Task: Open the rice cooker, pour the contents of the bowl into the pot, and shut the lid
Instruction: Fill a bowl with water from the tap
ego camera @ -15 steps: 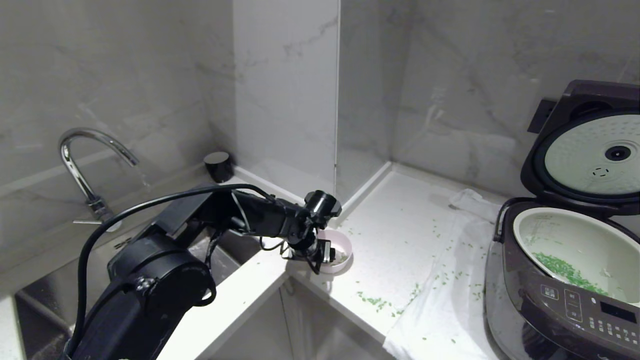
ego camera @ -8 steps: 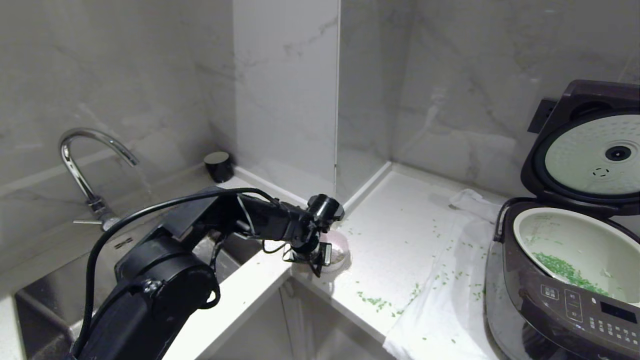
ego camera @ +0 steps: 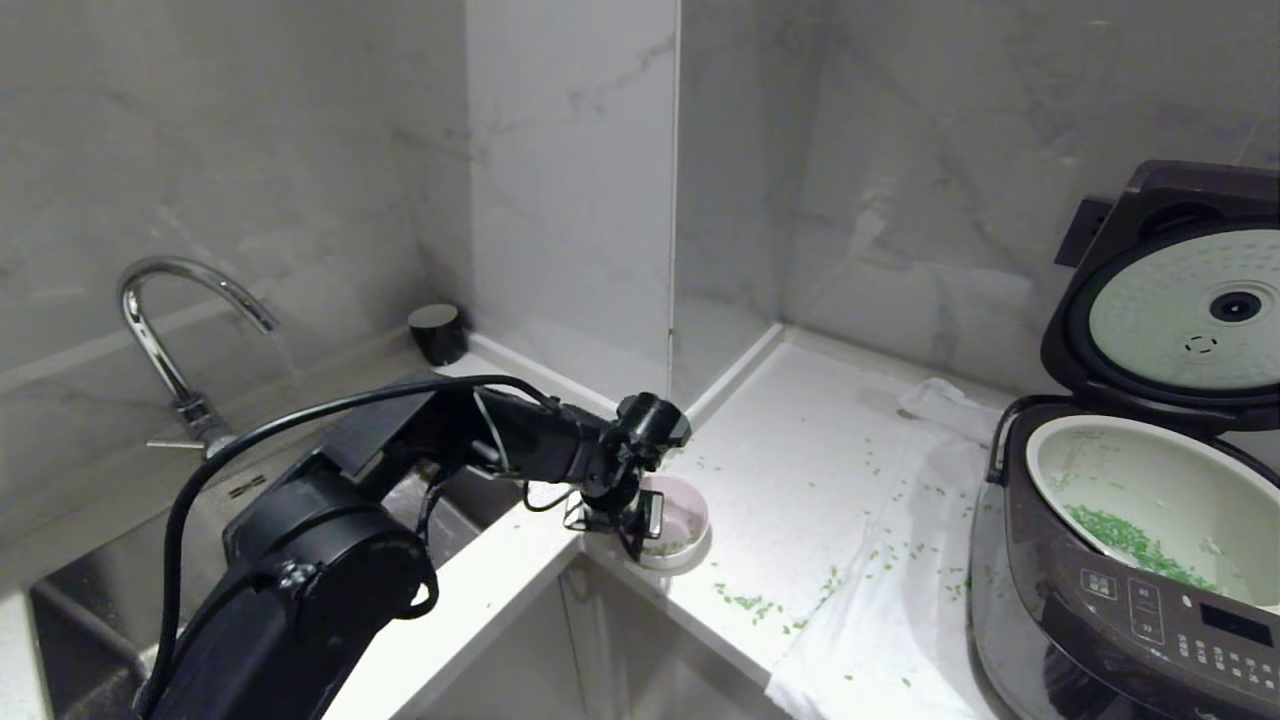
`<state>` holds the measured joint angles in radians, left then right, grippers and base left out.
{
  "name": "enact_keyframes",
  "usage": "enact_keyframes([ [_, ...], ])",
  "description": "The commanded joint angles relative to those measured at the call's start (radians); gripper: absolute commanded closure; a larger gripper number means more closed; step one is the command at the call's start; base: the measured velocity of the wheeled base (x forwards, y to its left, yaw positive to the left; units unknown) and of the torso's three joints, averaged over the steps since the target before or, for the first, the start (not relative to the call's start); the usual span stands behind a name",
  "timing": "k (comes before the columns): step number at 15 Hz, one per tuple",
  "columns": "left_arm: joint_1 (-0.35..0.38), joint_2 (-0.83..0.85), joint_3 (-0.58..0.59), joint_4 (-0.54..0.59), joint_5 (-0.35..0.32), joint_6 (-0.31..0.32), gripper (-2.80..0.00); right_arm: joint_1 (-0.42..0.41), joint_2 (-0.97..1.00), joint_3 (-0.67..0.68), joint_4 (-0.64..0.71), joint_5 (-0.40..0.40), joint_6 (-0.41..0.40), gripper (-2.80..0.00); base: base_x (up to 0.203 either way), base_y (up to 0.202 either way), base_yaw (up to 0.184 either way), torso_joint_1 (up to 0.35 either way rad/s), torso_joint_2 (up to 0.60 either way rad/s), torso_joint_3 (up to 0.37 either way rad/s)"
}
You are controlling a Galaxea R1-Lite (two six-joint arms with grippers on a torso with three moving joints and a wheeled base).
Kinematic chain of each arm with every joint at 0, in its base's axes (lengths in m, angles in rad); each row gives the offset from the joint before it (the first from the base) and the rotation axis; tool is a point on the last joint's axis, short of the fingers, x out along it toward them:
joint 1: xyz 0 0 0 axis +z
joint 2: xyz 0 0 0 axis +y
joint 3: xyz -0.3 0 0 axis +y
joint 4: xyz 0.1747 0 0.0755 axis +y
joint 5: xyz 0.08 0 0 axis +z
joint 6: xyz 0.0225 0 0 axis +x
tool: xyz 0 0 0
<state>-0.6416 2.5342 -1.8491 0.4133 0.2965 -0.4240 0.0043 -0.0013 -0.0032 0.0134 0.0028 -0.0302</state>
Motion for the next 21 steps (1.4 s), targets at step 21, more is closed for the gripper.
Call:
enact_keyframes([
  [21, 0.560, -0.247, 0.225, 0.012, -0.147, -0.135, 0.00, 0.000, 0.001, 0.000, 0.000, 0.000, 0.000, 0.00, 0.000, 0.000, 0.000, 0.000, 0.00, 0.000],
])
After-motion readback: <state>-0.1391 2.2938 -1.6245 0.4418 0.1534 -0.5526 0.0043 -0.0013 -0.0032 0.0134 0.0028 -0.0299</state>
